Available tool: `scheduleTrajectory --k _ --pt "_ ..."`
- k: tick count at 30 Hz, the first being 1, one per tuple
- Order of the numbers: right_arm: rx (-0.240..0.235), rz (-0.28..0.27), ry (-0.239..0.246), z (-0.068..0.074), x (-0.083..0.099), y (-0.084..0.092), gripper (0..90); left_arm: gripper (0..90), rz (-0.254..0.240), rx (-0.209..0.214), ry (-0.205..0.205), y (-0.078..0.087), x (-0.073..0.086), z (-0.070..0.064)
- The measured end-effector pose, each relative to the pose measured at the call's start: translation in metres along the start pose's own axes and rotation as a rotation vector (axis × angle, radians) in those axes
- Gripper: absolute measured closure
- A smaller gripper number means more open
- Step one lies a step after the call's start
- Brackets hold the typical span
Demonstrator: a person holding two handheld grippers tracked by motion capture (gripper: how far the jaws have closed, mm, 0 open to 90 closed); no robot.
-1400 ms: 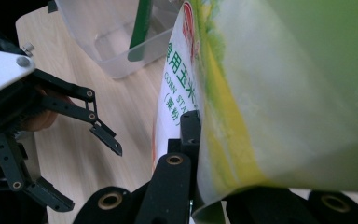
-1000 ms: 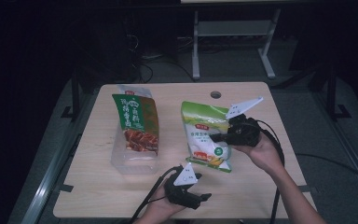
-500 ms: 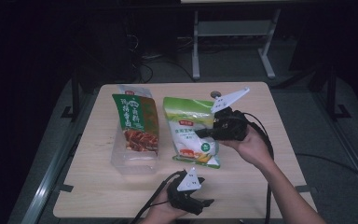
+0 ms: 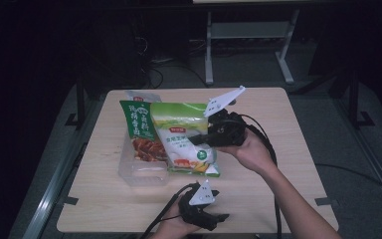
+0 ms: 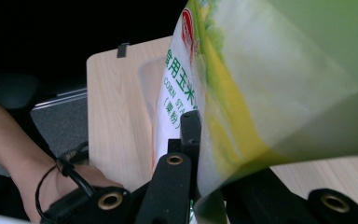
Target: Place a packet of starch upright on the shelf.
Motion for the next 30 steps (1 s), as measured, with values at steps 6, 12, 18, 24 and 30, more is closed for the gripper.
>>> scheduleTrajectory --k 6,12,18,24,30 --pt "-0.006 0.016 0.029 0.001 -0.014 -0.014 88.3 26.5 -0.007 -0.002 -0.002 0.001 0.0 0.0" --pt "-0.02 0.022 0.036 0.001 -0.029 -0.03 88.4 26.5 -0.008 -0.002 -0.007 0.001 0.001 0.0" --pt "-0.023 0.019 0.038 -0.003 -0.043 -0.05 88.3 26.5 -0.002 -0.001 -0.009 0.002 0.002 0.0" --pt "-0.045 0.018 0.029 -0.004 -0.053 -0.074 88.3 26.5 -0.008 -0.002 0.004 0.005 0.0 0.003" --pt "-0.048 0.031 0.031 -0.011 -0.061 -0.095 88.4 26.0 0.007 -0.017 -0.021 0.007 0.0 0.009"
Point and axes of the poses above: each handheld gripper's, and its own axes: y roughly backward along the jaws, x roughly out of its underside, z roughly to its left, the point moved 6 cm from there along -y, roughly forward along the jaws, and after that the axes turned 10 degrees about -x, right-handed, at the moved point
